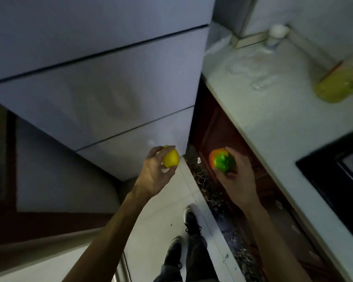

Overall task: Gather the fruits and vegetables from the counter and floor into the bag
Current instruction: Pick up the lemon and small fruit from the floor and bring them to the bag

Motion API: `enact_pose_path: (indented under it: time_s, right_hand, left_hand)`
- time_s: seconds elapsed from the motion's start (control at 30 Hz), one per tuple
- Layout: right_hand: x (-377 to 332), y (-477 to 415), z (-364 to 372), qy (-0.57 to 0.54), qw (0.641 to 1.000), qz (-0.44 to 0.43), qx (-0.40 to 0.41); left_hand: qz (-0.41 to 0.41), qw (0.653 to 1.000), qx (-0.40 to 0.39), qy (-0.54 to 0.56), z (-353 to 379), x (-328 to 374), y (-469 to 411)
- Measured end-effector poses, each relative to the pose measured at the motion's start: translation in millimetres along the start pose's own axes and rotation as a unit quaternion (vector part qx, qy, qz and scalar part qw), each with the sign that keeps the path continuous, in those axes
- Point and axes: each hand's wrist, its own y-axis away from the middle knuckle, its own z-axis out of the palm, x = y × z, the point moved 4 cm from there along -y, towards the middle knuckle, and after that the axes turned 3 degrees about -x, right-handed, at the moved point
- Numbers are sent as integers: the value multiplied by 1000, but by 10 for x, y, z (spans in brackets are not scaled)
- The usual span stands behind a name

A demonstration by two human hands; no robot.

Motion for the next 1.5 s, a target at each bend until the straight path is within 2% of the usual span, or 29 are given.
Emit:
enact_pose_path:
  time_s: [0.33, 0.6, 0.77, 1.03, 1.27, 1.5]
  right_hand:
    - [-52, 1076, -1443, 44, 976, 68, 204]
    - [176, 2290, -2530, 62, 921, 148, 354]
    - [357, 3235, -3079, 76, 874, 191, 441]
    - [637, 4933, -3738, 59, 799, 234, 551]
    - [833, 6385, -4113, 108, 736, 296, 600]
    - [815, 7679, -4222, 132, 661, 362, 644]
  left_hand:
    - [176, 974, -140, 29, 695, 1305, -180]
    - [290, 912, -286, 56, 1813, 2474, 185]
    - [338, 863, -370, 65, 2514, 3197, 736]
    - [417, 793, -440, 66, 3460, 4191, 2003]
    - [450, 738, -495, 86, 4207, 4772, 3215]
    - [487, 661, -559, 119, 4827, 5298, 4418]
